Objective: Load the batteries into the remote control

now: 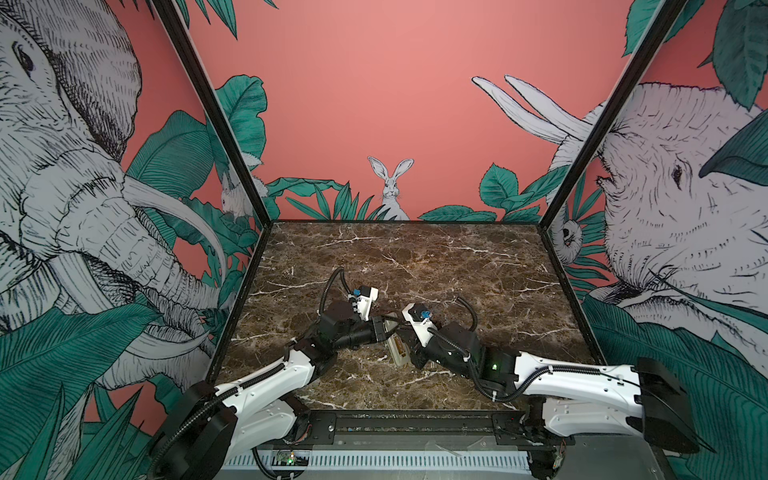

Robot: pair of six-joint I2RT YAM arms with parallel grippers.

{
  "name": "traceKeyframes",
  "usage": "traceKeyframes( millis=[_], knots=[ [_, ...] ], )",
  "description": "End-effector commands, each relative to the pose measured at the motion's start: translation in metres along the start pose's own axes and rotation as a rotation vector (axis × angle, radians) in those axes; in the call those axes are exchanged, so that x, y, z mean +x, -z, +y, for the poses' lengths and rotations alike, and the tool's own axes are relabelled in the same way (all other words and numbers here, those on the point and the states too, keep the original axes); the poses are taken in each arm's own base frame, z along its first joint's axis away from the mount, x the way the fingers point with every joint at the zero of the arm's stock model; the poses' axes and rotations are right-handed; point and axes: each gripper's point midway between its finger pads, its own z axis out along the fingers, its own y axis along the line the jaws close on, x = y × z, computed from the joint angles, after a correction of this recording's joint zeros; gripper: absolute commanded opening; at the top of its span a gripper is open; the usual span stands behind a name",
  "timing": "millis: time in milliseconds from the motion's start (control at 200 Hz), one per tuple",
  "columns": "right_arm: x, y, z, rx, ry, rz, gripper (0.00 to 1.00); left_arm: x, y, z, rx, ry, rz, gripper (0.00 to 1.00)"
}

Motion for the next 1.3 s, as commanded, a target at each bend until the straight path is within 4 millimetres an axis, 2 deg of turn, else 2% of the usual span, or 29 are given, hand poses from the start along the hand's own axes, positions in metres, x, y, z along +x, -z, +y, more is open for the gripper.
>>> traceKeyframes(
  millis=[0,390,840,1295],
  knots=[
    [-0.009,0.000,0.001,0.006,0.000,-0.052,0.00,-0.014,0.002,-0.031,0.094,-0.024,-0.035,0.00],
    [-0.001,-0.004,-0.001,0.016,-0.002,-0.038,0.00,-0.016,0.004,-0.034,0.107,-0.019,-0.047,0.00],
    [0.017,-0.004,-0.012,0.066,0.011,0.012,0.00,-0.018,0.008,-0.039,0.111,-0.029,-0.060,0.00],
    [0.022,-0.006,-0.015,0.085,0.014,0.028,0.00,-0.020,0.009,-0.041,0.110,-0.043,-0.070,0.00]
  ],
)
